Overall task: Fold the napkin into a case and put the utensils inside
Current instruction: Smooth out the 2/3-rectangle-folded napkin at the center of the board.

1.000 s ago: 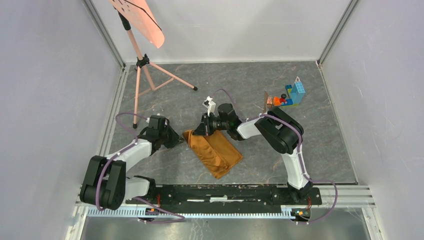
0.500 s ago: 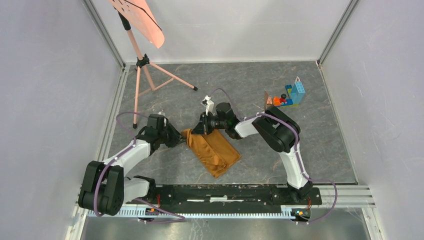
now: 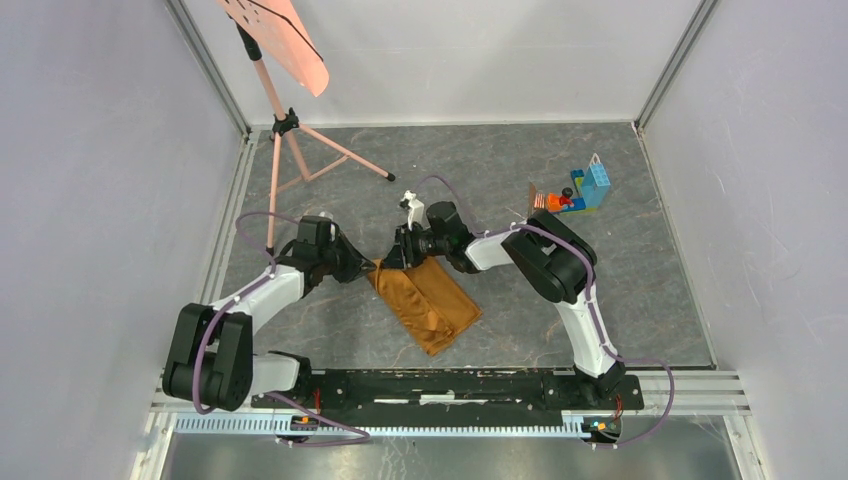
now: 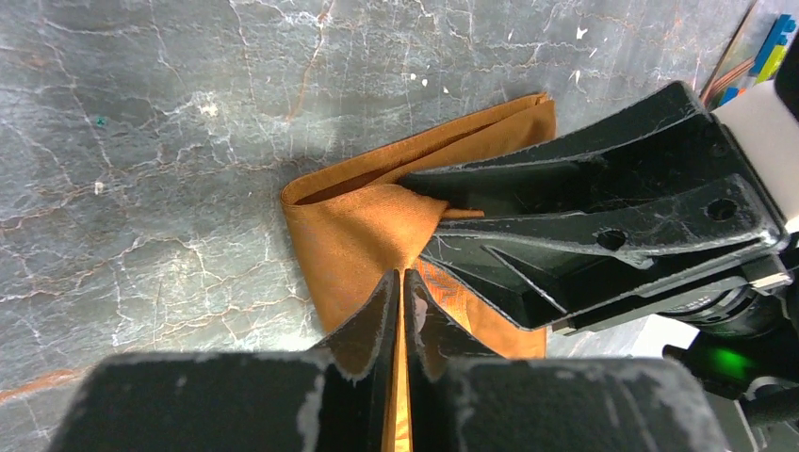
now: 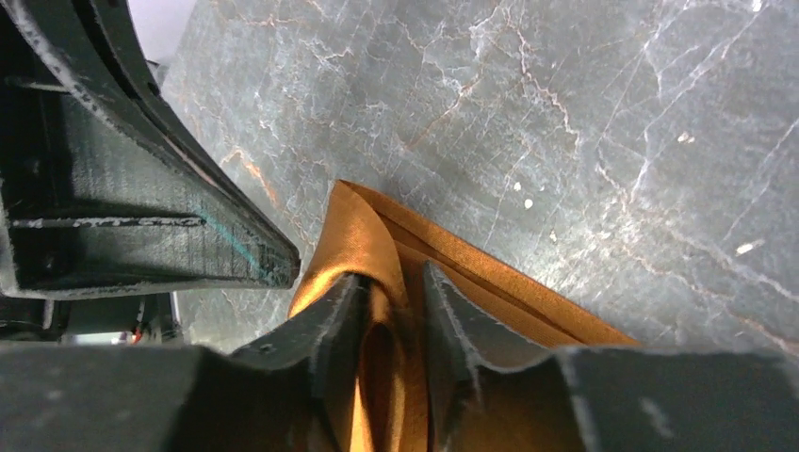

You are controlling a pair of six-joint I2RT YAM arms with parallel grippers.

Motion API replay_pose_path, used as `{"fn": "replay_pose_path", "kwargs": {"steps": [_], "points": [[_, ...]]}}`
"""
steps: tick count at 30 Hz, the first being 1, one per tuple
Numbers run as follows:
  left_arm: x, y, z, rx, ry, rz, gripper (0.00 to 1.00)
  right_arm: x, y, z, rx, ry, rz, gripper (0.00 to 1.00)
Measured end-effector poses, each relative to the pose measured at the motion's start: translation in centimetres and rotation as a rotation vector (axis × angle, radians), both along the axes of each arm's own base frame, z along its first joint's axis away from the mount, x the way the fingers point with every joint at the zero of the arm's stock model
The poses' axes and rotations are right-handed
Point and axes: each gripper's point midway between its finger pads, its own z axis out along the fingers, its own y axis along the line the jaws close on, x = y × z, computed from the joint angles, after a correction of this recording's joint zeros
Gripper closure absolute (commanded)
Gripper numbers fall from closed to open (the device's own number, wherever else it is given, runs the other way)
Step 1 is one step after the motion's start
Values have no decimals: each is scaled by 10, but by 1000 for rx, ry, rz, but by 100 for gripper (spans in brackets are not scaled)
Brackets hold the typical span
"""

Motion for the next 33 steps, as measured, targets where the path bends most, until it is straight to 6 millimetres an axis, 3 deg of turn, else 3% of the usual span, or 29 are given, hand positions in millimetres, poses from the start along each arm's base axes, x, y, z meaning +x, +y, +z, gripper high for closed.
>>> {"fn": "replay_pose_path", "kwargs": {"steps": [5, 11, 23, 27, 33], "points": [[2, 0, 1, -1, -4, 0, 91, 11, 2, 5, -65, -24, 0, 43], [2, 0, 8, -5, -25, 1, 91, 26, -5, 20, -202, -87, -27, 33], [5, -2, 17, -15, -49, -4, 91, 26, -38, 25, -368, -149, -16, 38], [12, -7, 20, -32, -48, -20, 92, 14, -47, 31, -337, -144, -8, 48], [28, -24, 12, -93, -31, -77, 93, -5, -52, 21, -274, -98, 5, 49]]}}
